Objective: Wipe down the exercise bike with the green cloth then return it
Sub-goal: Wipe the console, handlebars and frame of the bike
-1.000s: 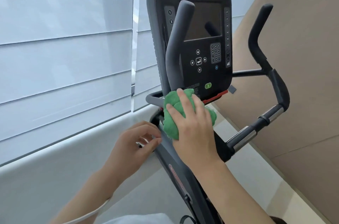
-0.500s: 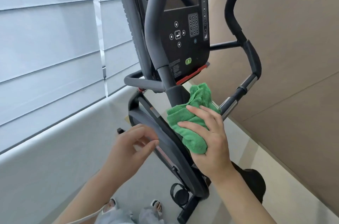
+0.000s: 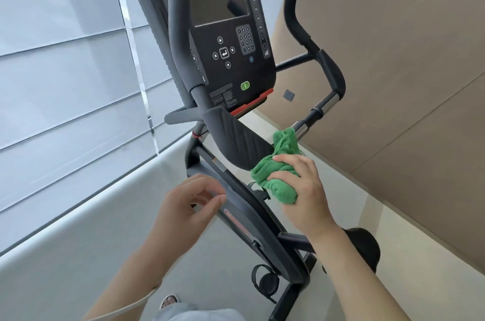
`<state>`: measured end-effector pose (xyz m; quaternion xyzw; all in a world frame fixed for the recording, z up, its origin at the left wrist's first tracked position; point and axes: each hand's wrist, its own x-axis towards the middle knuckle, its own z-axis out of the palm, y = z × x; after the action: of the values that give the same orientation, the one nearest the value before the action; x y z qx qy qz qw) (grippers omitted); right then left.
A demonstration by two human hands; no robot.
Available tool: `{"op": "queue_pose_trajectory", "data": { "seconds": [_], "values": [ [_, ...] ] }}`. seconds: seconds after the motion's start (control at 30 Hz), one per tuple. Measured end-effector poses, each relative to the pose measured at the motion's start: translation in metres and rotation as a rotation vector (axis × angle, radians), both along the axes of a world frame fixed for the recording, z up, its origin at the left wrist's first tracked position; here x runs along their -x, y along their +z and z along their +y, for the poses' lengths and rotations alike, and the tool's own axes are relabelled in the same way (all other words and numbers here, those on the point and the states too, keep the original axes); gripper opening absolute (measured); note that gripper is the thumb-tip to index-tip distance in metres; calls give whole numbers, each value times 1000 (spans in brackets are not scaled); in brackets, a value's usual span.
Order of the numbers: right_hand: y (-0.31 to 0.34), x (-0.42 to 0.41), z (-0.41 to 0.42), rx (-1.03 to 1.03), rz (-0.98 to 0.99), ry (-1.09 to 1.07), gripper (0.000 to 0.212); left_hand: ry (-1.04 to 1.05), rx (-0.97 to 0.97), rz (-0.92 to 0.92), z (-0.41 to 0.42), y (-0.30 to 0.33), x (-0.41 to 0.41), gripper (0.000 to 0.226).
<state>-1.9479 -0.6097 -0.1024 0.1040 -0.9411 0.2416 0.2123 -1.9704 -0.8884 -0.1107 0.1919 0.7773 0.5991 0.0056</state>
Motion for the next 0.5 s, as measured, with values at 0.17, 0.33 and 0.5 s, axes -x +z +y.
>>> {"op": "queue_pose_trajectory", "data": {
  "seconds": [0.17, 0.33, 0.5],
  "values": [
    [-13, -73, 63, 141, -126, -216, 34, -50, 10, 39, 52, 9, -46, 22],
    [-15, -168, 111, 173, -162, -285, 39, -182, 15, 74, 126, 17, -103, 13],
    [-12, -261, 153, 173, -185, -415, 49, -459, 169, 228, 220, 16, -172, 29]
  ]
}}
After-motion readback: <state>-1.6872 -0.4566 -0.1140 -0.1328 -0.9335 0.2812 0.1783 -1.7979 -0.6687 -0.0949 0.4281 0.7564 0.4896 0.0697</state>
